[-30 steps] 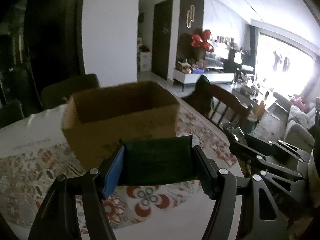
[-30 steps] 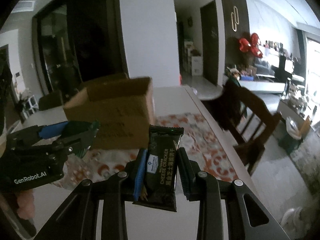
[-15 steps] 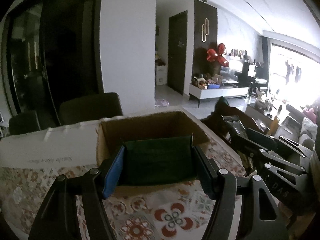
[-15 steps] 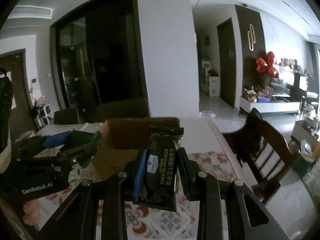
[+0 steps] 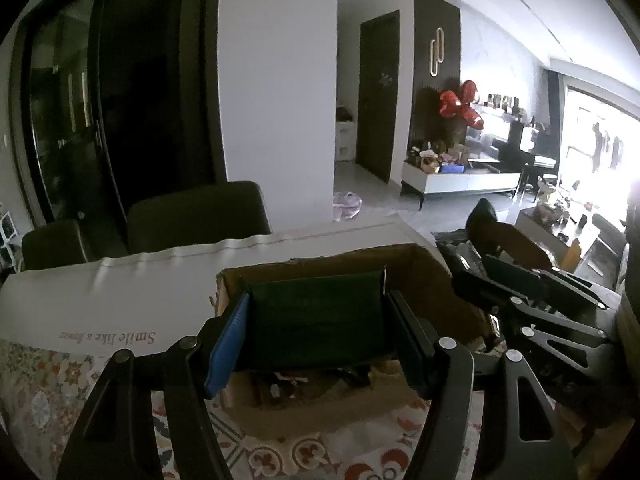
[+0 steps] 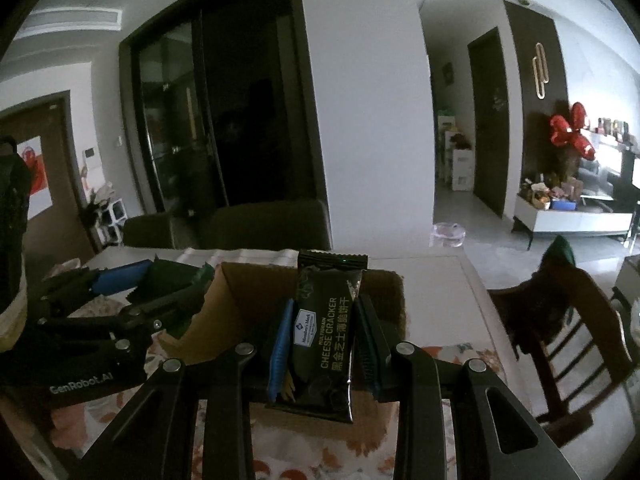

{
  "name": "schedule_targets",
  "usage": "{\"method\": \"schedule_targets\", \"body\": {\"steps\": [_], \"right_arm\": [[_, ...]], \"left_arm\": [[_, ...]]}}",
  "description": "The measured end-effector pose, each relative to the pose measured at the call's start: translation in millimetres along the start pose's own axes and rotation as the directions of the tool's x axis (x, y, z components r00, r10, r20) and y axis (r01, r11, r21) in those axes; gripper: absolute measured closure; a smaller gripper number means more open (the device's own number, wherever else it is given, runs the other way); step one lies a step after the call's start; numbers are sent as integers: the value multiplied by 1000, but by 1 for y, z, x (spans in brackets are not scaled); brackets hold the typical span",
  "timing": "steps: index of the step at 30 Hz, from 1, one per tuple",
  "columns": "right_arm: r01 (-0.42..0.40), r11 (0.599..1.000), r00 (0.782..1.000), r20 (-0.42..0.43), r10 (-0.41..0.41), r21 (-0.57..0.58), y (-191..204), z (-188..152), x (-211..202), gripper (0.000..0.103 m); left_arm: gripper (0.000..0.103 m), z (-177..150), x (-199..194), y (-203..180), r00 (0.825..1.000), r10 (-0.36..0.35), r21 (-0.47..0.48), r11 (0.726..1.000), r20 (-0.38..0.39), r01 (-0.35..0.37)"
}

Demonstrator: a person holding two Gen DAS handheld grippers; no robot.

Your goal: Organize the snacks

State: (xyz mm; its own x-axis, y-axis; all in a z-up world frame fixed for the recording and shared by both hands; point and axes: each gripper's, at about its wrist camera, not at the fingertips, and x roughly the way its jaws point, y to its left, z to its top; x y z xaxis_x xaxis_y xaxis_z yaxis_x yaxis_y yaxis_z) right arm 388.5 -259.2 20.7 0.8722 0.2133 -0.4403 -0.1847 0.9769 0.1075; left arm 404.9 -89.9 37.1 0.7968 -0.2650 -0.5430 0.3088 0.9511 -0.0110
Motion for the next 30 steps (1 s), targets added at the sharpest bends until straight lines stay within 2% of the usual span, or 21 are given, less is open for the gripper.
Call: {"method": "schedule_targets", "body": {"steps": [5,10,12,14,16,19,21,23,26,30], "right_arm": [[-8,1000,999,-37,8,-3,-7,2,34,71],[-5,1000,997,-79,5,3,-9,-1,61,68],[4,1000,995,-99,-3,9,-11,-2,66,42],[37,999,996,-86,-36,12,-13,-3,65,36],[69,998,994,-81,-69,2,-13,-5,61,36],[85,996,994,-67,-85,6,-10,-8,45,28],[105,994,993,-49,-105,3,-6,-9,33,19],[128,992,992,-26,-127,12,-2,-12,16,15],[159,987,987,6,-159,22,5,-17,-11,10],[175,984,984,35,-176,33,15,-24,-47,10]], "left_arm": [[34,3,29,10,999,13,-15,1000,-39,-14],[16,1,45,18,998,41,-33,999,-56,-43],[10,-1,44,22,997,62,-44,997,-52,-64],[9,-5,39,23,994,106,-43,993,-39,-108],[4,-7,32,23,990,139,-34,990,-25,-139],[1,-15,10,18,978,208,-26,978,13,-208],[0,-21,-4,18,969,243,-33,970,38,-242],[0,-26,-21,16,962,264,-46,964,63,-262],[0,-34,-46,12,959,269,-58,963,92,-265],[0,-43,-78,3,960,257,-52,966,109,-252]]}}
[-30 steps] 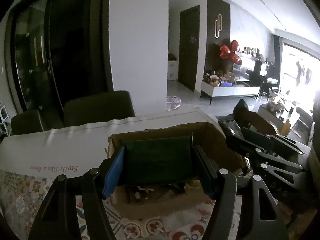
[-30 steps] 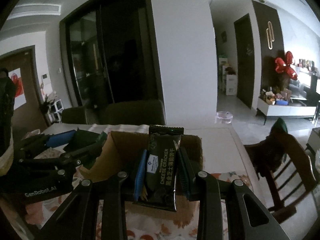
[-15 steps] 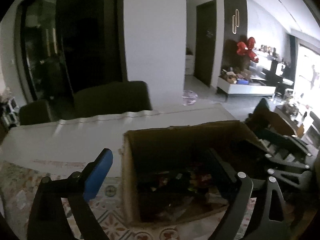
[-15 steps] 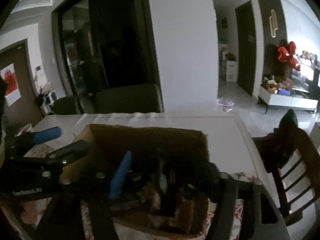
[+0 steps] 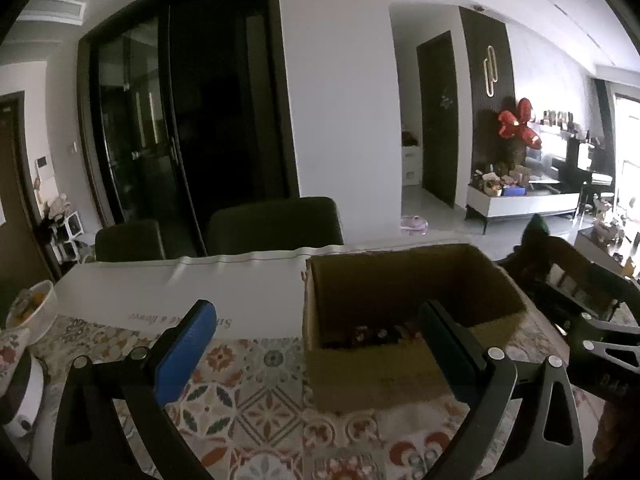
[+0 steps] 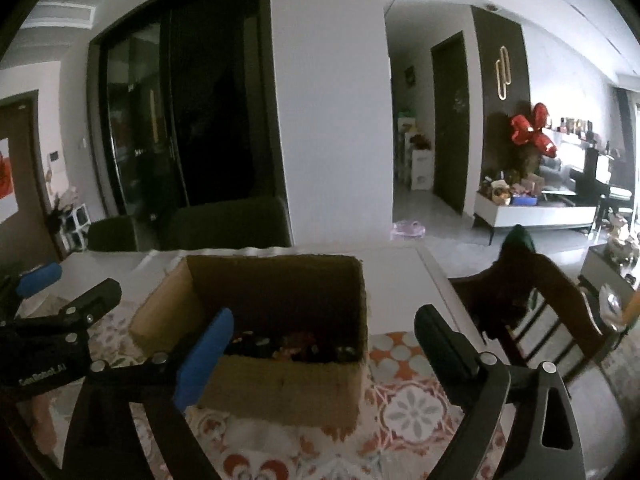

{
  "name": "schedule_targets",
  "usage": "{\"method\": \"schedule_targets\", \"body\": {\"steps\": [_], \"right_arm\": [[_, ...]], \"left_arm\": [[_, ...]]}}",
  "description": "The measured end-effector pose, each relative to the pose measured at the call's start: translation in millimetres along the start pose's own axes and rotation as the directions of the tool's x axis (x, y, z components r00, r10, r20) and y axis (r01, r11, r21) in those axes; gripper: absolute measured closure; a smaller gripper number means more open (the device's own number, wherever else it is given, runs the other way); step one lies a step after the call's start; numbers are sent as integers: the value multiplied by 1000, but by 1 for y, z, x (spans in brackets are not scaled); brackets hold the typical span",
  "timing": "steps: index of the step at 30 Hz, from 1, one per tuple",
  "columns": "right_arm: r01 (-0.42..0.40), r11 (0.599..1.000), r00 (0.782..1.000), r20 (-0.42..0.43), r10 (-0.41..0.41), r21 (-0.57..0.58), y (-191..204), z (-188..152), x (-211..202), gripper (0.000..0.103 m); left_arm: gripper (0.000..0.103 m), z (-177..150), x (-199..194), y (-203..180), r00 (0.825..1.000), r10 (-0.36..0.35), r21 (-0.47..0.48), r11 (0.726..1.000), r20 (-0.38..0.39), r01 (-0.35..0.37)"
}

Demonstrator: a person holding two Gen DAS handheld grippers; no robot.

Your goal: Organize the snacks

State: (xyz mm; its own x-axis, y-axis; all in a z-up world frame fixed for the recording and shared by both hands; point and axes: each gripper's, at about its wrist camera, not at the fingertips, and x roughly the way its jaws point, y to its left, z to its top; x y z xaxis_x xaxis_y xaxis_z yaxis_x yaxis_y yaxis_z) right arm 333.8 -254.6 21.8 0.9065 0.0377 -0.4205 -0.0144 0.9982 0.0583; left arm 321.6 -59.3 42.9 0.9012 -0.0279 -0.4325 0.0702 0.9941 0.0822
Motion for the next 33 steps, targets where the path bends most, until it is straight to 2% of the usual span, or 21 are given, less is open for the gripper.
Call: {"method": "schedule_targets", "body": {"steps": [7,17,25,33], "right_arm": [[13,1000,1000,15,-13,6,5,-17,-59,10],[26,1000,999,29,-26,-4,14,-46,-130,10],[28,999,998,53,-27,-19,23,-63,-175,10],[17,1000,999,50,-16,-6,23,-75,-200,10]], "left_arm": [[0,-16,-59,0,999,-10,18,1000,46,10],[0,-42,-128,5,997,-25,9,1000,74,25],[0,-58,-170,9,995,-18,16,1000,97,17],[0,-70,-196,8,994,-26,23,999,111,23]]}}
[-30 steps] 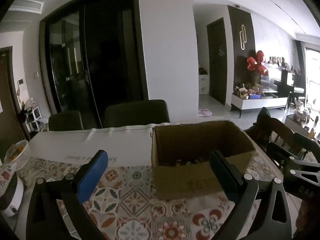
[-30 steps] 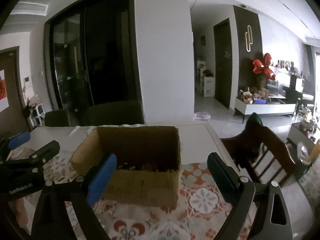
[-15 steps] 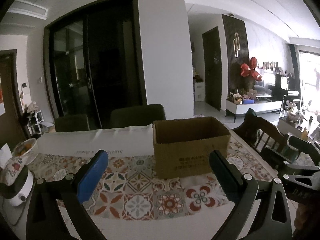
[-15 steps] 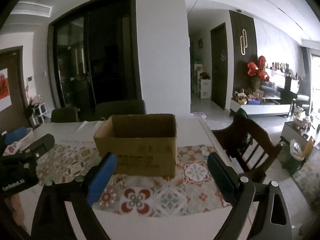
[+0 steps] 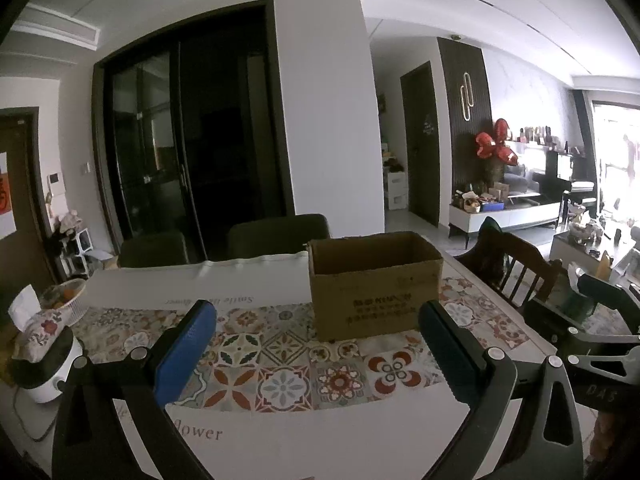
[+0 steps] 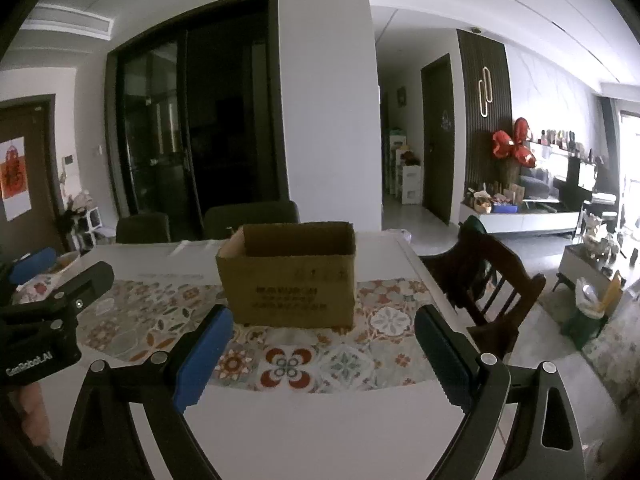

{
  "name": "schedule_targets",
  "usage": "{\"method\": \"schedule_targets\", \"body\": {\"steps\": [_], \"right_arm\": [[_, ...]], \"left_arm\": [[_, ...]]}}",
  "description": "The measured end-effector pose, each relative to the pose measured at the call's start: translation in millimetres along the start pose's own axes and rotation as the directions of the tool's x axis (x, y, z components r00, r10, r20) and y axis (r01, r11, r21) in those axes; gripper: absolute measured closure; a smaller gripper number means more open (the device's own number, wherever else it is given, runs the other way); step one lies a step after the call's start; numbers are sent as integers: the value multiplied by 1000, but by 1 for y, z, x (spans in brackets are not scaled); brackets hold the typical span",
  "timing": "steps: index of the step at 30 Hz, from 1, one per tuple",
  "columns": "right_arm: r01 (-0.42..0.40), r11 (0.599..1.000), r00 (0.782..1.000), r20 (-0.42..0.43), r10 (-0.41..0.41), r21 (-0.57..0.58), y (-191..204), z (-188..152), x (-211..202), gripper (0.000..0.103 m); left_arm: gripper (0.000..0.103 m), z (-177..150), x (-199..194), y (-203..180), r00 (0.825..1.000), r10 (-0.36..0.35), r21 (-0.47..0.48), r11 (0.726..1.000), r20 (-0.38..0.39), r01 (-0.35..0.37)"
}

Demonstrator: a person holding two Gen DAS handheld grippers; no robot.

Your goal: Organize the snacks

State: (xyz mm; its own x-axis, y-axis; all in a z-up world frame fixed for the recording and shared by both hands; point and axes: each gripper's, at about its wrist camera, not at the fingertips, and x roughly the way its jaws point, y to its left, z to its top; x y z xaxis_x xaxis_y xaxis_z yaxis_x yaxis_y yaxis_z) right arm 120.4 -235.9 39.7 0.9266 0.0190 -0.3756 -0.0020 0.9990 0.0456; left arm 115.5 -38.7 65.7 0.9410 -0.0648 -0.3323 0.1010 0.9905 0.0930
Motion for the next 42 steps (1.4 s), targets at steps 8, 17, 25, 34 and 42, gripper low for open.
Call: {"method": "schedule_targets", "body": {"steps": [8,17,25,34,42], "right_arm": [[11,1000,1000,4,-11,-3,2,-6,-14,10],[-1,1000,1000,8,1,-8,4,-6,-20,10],[-11,1000,1000,11,11,-5,5,-7,-24,10],[-19,1000,1000,7,19,-5,5,-7,-25,10],[-19,1000,1000,6,19,-4,5,-7,-25,10]], "left_arm": [[0,-6,-7,1,1000,-15,-8,1000,-10,15],[0,-7,-14,0,1000,-5,0,1000,5,5],[0,-7,-16,0,1000,-6,1,1000,10,6],[0,-6,-19,0,1000,-5,3,1000,11,5],[0,-6,-19,-1,1000,-5,4,1000,12,5]]}}
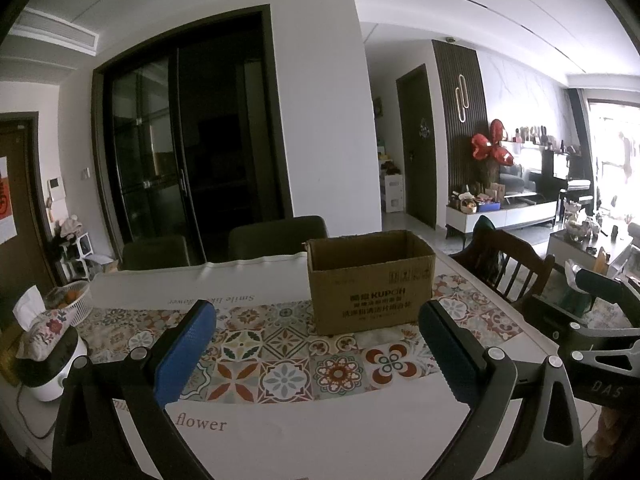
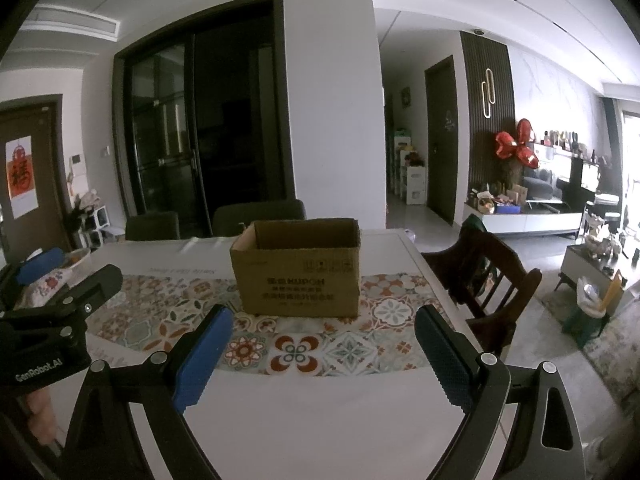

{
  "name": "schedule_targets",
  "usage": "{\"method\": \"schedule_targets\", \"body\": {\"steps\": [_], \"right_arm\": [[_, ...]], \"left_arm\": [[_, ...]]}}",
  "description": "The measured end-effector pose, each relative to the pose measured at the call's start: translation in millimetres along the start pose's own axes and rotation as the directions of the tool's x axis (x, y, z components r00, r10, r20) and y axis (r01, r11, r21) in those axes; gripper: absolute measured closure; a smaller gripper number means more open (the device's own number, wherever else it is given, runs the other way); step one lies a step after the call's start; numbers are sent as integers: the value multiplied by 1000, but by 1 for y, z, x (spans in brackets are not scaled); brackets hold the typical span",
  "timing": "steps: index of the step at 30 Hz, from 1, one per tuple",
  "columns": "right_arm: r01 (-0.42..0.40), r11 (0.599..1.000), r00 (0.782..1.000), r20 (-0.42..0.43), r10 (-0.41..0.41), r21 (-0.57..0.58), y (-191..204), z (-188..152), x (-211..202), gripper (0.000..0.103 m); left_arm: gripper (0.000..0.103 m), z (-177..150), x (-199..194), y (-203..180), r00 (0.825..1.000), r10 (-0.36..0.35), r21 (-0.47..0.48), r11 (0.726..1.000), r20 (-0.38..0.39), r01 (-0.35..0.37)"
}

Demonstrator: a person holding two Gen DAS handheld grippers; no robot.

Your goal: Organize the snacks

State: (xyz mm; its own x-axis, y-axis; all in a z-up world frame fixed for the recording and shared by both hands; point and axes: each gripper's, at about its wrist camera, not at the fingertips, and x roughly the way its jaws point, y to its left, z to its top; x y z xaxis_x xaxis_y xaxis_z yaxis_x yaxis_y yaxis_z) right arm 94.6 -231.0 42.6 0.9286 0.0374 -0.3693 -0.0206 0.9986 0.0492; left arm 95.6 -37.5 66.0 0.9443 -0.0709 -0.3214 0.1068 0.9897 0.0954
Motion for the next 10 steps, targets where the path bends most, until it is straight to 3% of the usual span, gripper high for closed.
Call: {"method": "schedule_targets", "body": {"steps": [10], "right_arm": [[6,1000,1000,-1,-6,-3,1,-2,0,10]], "left_arm": [[0,0,0,0,1000,0,-2,1000,-1,0]]}}
